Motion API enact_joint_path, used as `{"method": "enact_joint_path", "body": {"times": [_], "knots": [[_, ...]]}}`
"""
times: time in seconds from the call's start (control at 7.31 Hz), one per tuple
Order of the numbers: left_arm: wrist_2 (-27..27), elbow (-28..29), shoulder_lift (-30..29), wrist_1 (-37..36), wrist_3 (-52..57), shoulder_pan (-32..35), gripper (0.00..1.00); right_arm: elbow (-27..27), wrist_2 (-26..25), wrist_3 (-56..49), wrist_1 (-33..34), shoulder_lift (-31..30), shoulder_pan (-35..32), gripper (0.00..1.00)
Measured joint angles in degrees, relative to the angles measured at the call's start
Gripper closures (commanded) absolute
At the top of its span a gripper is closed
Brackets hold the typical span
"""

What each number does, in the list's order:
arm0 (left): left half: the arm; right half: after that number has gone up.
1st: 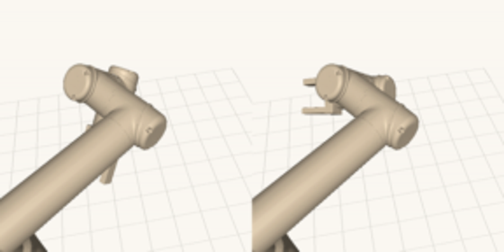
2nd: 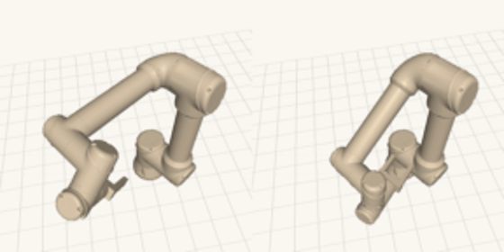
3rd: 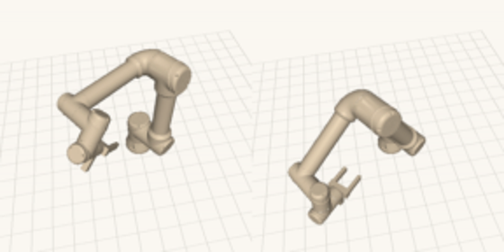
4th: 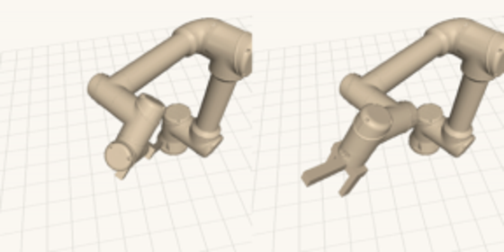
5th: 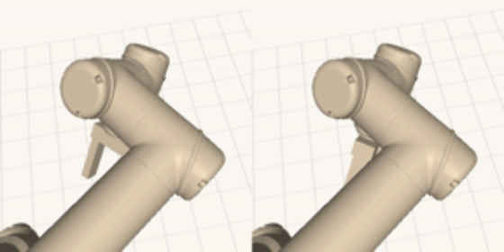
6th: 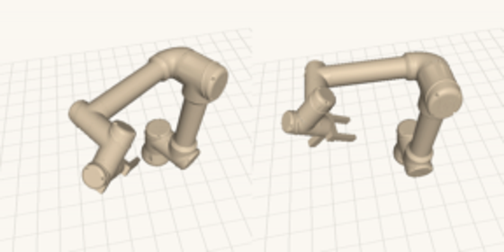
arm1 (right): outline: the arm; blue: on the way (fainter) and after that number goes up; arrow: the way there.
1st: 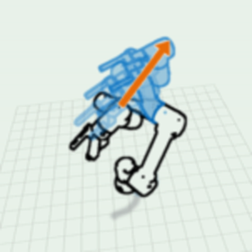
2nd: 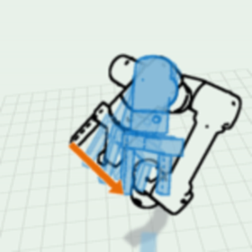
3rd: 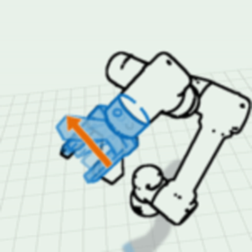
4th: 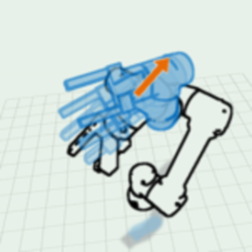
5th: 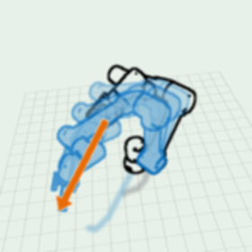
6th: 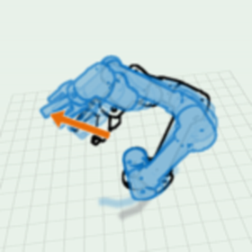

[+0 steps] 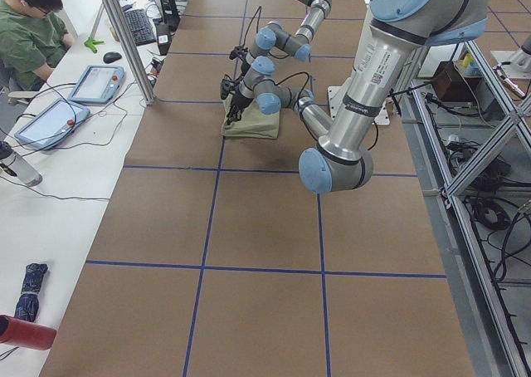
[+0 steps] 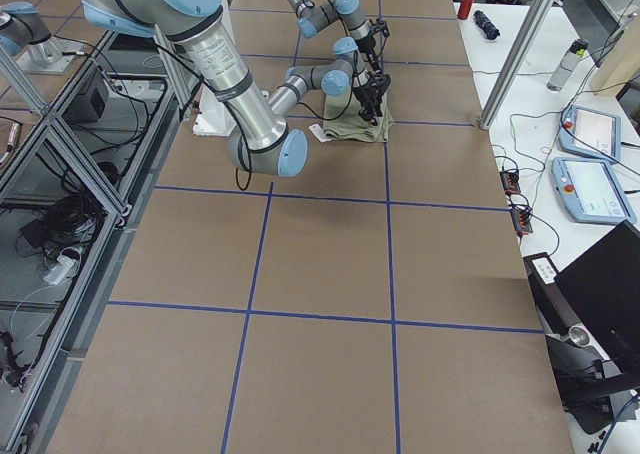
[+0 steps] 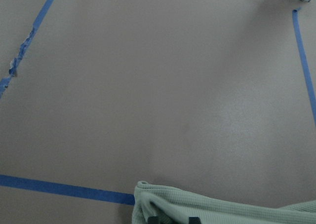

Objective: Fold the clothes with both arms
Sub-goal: 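Lay the folded edge down and open both grippers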

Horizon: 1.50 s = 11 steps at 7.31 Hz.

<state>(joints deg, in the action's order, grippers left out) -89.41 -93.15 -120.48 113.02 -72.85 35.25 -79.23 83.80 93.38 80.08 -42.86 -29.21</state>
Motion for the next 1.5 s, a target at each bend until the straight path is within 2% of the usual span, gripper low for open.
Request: {"method": "enact_joint_path", "body": {"times": [0.27,0.41,0.82,1.23,1.5], "knots": [[-7.42,-0.21,1.45,4.98,6.21,2.47,0.0,-2.38,4.65,-5.1,0.21,-0.15,-1.7,0.0],[-9.04,-0.21,2.55,7.48,7.49,3.11,0.0,-3.67,5.2,-5.9,0.31,-0.31,-1.22,0.0],[-9.96,-0.14,3.42,9.5,8.16,3.48,0.0,-4.54,0.34,-7.21,2.63,-0.35,5.37,0.0],[-10.05,-0.24,3.5,9.66,8.16,3.51,0.0,0.71,-1.72,-11.75,4.33,0.73,5.14,0.0],[-10.08,-0.28,3.53,9.68,8.16,3.57,0.0,7.14,-1.96,-13.3,4.22,3.17,0.72,0.0]]}}
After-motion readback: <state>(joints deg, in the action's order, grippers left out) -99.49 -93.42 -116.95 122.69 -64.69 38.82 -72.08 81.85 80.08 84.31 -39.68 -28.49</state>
